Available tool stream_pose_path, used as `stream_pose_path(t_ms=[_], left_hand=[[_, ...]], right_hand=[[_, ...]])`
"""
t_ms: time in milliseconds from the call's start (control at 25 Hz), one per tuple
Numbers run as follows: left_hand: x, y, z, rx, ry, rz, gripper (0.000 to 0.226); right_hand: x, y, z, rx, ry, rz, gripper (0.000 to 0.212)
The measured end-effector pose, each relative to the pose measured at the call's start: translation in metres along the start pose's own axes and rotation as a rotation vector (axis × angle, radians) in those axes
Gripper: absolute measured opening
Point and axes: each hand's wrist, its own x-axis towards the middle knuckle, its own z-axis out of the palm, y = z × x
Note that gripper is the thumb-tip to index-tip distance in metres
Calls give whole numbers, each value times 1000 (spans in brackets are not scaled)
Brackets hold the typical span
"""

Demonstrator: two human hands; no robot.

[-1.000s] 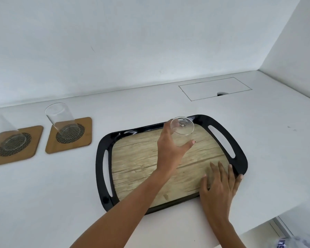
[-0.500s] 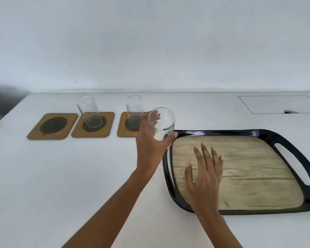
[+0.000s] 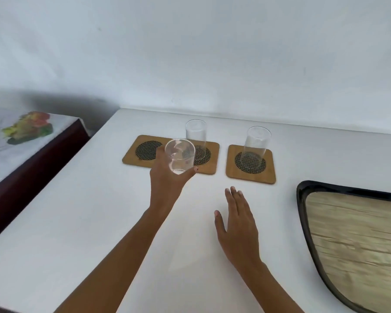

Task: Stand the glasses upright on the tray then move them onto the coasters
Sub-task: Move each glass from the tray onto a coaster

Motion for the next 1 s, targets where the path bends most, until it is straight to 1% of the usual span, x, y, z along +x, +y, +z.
stream_pose_path(t_ms=[120,200,400,680,800,1000], left_hand=[[21,-24,-22,26,35,-27,68],[36,-37,-33,34,55,-56,69],[81,-70,-51,8,71,-75,71],[135,-95,-53,-86,38,-115,74],[153,-100,-51,-62,31,-92,77],[172,-108,-38,-68,22,-108,78]], right_hand=[[12,-11,35,-49,-91,-59,59],[19,-17,56,-131,-134,-100,60],[41,-31,84,-231,-180,-148,62],[48,-34,90,-242,-178,-169,62],[48,-34,88,-254,-186,-172,62],[49,-36,87,-269,-187,-161,61]])
